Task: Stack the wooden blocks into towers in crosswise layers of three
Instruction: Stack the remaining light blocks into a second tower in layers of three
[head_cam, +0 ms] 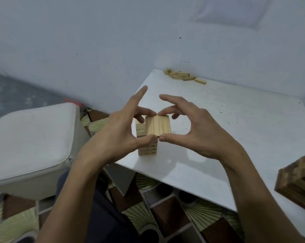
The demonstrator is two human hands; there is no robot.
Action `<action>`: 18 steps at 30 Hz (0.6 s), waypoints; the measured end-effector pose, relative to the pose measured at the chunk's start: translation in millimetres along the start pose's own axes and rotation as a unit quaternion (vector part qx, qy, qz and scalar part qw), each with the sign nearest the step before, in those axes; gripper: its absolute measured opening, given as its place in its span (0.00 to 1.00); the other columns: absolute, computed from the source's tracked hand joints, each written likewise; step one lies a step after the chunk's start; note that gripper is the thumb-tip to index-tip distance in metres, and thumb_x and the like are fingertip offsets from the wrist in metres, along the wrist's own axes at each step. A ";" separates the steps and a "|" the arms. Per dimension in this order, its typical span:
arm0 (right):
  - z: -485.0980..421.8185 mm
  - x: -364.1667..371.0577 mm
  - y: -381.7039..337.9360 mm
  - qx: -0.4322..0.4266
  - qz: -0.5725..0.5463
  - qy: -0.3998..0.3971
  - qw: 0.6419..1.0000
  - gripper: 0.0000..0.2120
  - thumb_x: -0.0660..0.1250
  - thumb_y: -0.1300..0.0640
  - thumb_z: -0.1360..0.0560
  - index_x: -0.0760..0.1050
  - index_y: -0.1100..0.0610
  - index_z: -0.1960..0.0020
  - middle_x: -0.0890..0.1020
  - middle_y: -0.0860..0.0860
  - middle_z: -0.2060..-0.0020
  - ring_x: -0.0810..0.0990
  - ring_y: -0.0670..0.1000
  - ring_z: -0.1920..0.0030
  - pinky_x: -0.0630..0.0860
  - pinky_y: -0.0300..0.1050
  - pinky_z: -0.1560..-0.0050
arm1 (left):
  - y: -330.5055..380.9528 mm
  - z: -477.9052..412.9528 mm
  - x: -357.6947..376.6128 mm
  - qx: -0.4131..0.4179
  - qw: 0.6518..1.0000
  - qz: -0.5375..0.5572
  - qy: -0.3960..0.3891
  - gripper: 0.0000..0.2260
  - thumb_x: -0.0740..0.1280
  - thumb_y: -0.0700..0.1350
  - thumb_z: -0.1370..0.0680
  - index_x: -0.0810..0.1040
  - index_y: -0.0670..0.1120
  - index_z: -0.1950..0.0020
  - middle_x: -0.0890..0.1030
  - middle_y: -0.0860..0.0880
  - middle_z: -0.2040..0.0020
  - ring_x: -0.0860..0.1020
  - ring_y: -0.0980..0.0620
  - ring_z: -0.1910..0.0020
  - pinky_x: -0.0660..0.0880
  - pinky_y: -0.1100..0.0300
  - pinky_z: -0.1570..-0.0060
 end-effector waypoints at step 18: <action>-40.2 38.7 16.9 0.008 -0.015 -0.046 0.999 0.37 0.75 0.46 0.28 0.60 0.38 0.25 0.77 0.36 0.39 0.73 0.44 0.40 0.70 0.51 0.35 | -55.5 -8.5 6.0 -0.041 0.999 0.029 -0.001 0.45 0.74 0.56 0.29 0.50 0.60 0.20 0.75 0.69 0.40 0.72 0.68 0.42 0.65 0.77 0.46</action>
Point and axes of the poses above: each hand's wrist, its own z-axis away from the middle knuckle, its own x-axis out of the palm, y = z × x, the point moved 9 cm from there along -z, towards the middle knuckle
